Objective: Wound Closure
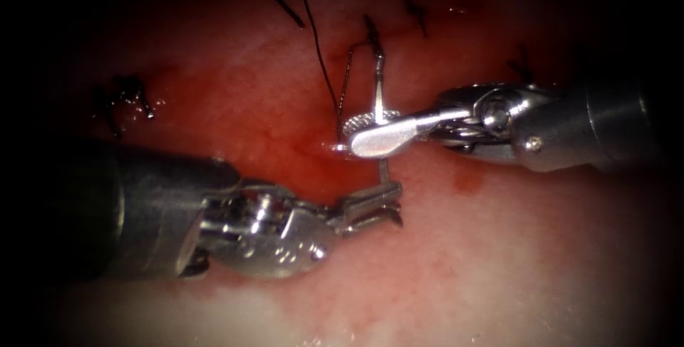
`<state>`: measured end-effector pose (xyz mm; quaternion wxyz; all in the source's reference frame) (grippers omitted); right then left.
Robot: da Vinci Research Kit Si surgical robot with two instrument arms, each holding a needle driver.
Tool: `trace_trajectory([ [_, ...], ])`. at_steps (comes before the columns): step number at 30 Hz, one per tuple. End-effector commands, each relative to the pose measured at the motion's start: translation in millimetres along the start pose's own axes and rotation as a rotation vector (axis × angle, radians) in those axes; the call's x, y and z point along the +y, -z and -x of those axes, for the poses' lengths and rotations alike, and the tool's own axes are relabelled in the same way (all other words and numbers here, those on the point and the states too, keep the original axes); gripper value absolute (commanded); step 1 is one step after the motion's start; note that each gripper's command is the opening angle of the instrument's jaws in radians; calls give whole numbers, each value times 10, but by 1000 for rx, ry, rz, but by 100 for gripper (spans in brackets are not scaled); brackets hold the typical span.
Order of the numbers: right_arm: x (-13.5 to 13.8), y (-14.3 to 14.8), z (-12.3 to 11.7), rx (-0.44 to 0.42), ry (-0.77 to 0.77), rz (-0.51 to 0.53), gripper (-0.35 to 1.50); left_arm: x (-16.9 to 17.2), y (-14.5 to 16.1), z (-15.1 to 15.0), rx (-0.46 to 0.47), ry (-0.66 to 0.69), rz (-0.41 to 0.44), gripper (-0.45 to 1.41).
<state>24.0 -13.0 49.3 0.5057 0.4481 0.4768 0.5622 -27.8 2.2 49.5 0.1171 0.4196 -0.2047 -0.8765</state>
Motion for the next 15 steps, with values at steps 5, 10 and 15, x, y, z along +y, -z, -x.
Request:
trace_trajectory([
  [5, 2, -6, 6, 11, -4, 4, 36, 10, -5, -4, 1, 2, 3, -45],
  [10, 3, -6, 6, 55, 6, 75, -35, 10, -5, -5, 0, 2, 2, -45],
  [15, 6, -4, 4, 62, -7, 117, -35, 8, -5, -6, 0, 5, 3, 15],
])
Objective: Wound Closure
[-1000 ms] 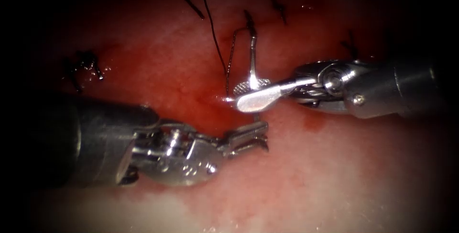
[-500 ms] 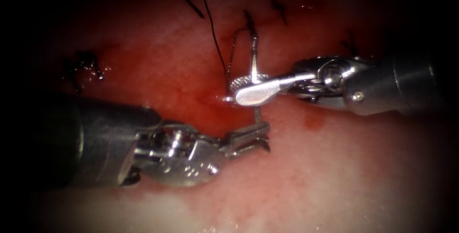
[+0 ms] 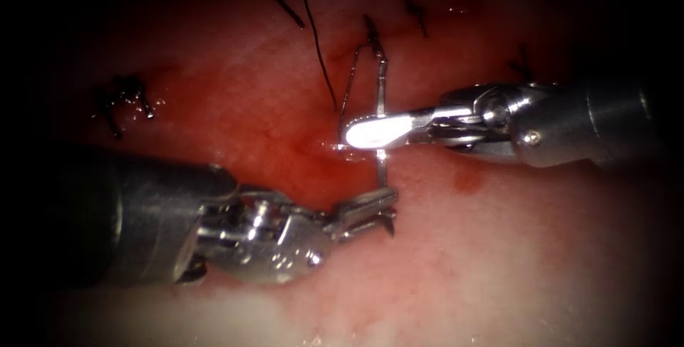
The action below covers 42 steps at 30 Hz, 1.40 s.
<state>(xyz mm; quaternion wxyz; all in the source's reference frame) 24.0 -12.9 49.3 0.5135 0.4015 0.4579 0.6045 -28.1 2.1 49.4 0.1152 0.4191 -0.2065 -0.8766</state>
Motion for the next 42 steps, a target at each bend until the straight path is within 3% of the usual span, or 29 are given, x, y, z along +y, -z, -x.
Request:
trace_trajectory([
  [1, 6, -4, 5, -2, 0, 5, -35, 8, -3, -3, 3, 4, 8, 54],
  [2, 7, -3, 4, 3, 0, 7, -35, 7, -3, -3, 3, 5, 9, 88],
  [3, 8, -1, 2, 9, -1, 1, -35, 6, -3, -3, 5, 35, 10, 104],
  [6, 11, 4, -3, 42, -5, -10, -35, 5, 0, -3, 13, 107, 11, 121],
  [12, 13, 8, -9, 68, 15, -28, -35, 1, 7, 0, 38, 208, 24, 126],
  [13, 13, 8, -10, 75, 37, -28, -35, -1, 11, 3, 55, 285, 35, 103],
  [15, 12, 8, -11, 86, 104, -30, -35, -8, 20, 13, 107, 442, 79, 24],
  [17, 11, 8, -12, 93, 127, -34, -35, -10, 22, 17, 111, 481, 96, 14],
  [18, 10, 8, -13, 101, 154, -38, -35, -11, 24, 20, 117, 508, 113, -6],
  [19, 9, 8, -15, 111, 211, -37, -35, -12, 26, 24, 116, 526, 135, -45],
  [24, 6, 10, -22, 174, 483, -88, -35, -13, 27, 32, 52, 537, 175, -45],
  [28, 5, 10, -25, 190, 570, -98, -35, -12, 20, 32, 13, 552, 222, -45],
  [30, 5, 9, -25, 204, 640, -100, -35, -9, 12, 35, -56, 612, 299, -45],
  [31, 5, 9, -25, 212, 657, -105, -35, -7, 8, 37, -86, 621, 332, -32],
  [32, 4, 9, -25, 220, 674, -110, -35, -6, 6, 38, -109, 626, 355, -42],
  [36, 2, 9, -28, 246, 739, -116, -35, -3, -1, 44, -186, 663, 431, -37],
  [37, 0, 10, -30, 258, 782, -112, -35, -6, -6, 51, -229, 697, 472, -45],
  [42, -4, 8, -30, 273, 885, -114, -35, -20, -16, 72, -247, 718, 497, -45],
])
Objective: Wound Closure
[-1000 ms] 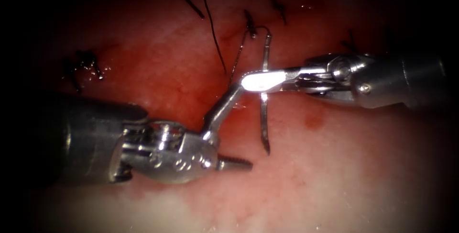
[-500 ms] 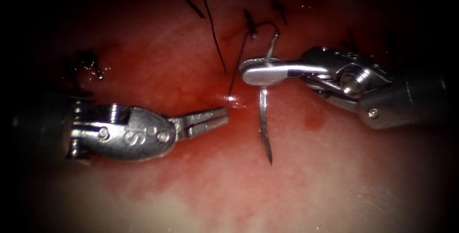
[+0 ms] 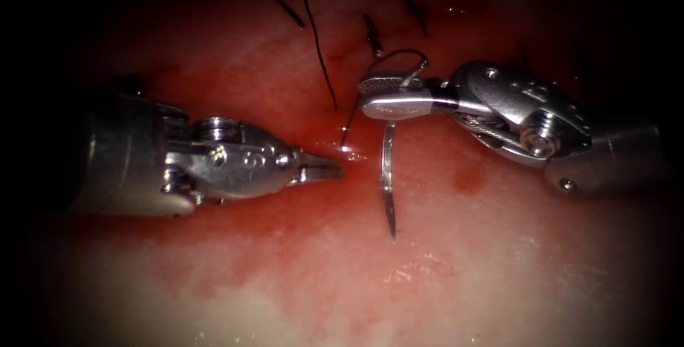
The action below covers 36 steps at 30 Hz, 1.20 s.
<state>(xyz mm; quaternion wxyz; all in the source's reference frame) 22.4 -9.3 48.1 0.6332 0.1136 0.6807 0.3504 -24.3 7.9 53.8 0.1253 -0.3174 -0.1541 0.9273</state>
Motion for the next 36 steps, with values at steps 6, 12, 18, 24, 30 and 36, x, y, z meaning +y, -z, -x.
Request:
trace_trajectory([
  [6, -1, -8, 10, 28, 101, -11, -35, -19, -16, 7, -79, 2, 50, -45],
  [12, 2, -11, 3, 66, 145, 3, -35, -21, -27, 17, -110, 22, 92, -45],
  [18, 5, -16, -7, 84, 175, 12, -35, -21, -38, 25, -122, 29, 123, -45],
  [24, 2, -23, -9, 86, 205, 10, -35, -28, -49, 33, -147, 44, 125, -45],
  [30, -1, -28, -6, 87, 252, -5, -35, -33, -65, 45, -187, 72, 159, -45],
  [36, -1, -36, 3, 97, 345, -20, -35, -34, -77, 56, -273, 70, 173, -45],
])
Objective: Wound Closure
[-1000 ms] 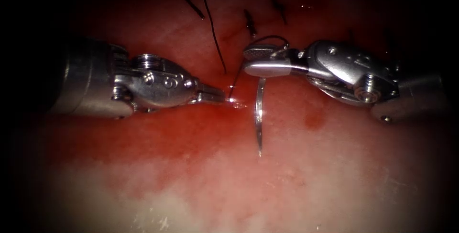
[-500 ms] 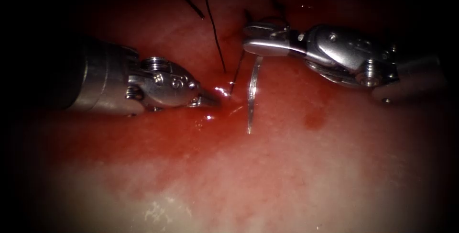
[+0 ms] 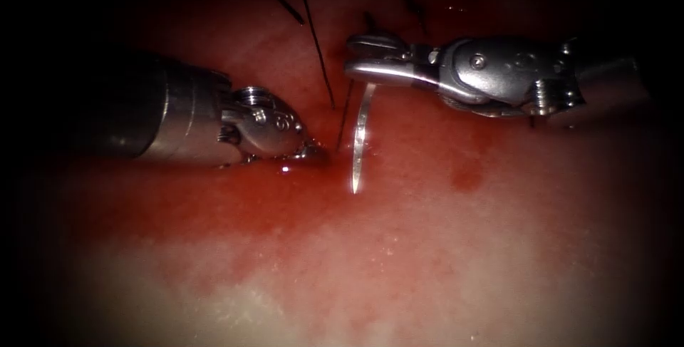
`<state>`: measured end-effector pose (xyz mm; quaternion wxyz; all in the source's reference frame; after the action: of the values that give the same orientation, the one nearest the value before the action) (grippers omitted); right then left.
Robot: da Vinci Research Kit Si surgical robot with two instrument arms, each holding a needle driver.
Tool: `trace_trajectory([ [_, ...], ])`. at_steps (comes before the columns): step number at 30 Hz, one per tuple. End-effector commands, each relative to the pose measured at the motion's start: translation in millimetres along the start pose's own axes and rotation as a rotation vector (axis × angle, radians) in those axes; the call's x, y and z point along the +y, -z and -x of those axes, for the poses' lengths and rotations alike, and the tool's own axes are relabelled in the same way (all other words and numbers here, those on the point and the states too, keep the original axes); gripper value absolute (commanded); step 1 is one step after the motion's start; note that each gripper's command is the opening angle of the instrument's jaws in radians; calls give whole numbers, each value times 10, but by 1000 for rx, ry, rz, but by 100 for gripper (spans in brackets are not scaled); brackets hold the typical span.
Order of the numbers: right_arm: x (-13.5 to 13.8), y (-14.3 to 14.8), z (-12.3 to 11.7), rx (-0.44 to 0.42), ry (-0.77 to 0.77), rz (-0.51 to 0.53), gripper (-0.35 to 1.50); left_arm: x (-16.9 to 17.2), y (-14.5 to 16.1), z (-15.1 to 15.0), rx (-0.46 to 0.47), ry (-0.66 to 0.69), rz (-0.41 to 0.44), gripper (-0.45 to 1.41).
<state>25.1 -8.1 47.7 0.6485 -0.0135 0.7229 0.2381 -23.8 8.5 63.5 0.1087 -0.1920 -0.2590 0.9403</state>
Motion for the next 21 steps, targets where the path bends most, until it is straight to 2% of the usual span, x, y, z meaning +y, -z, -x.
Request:
trace_trajectory([
  [1, -2, -8, 12, -2, 47, 2, -35, 7, -12, -1, -26, 4, 8, -45],
  [7, 0, -15, 21, -11, 128, 5, -35, 9, -12, -1, -65, 25, 19, -45],
  [9, 0, -17, 27, -26, 183, 0, -35, 12, -13, -1, -84, 33, 30, -11],
  [11, -1, -17, 31, -27, 211, -1, -35, 13, -13, -1, -87, 33, 31, 2],
  [13, -4, -18, 35, -39, 240, -1, -35, 13, -13, -2, -87, 34, 31, 12],
  [15, -6, -19, 39, -56, 262, -5, -35, 13, -14, -3, -86, 35, 31, -5],
  [16, -7, -18, 43, -67, 285, -9, -35, 14, -14, -3, -86, 40, 31, 5],
  [17, -7, -18, 43, -67, 285, -9, -35, 14, -14, -3, -86, 40, 31, 5],
  [21, -10, -16, 52, -85, 314, -7, -35, 15, -12, -4, -86, 47, 33, 27],
])
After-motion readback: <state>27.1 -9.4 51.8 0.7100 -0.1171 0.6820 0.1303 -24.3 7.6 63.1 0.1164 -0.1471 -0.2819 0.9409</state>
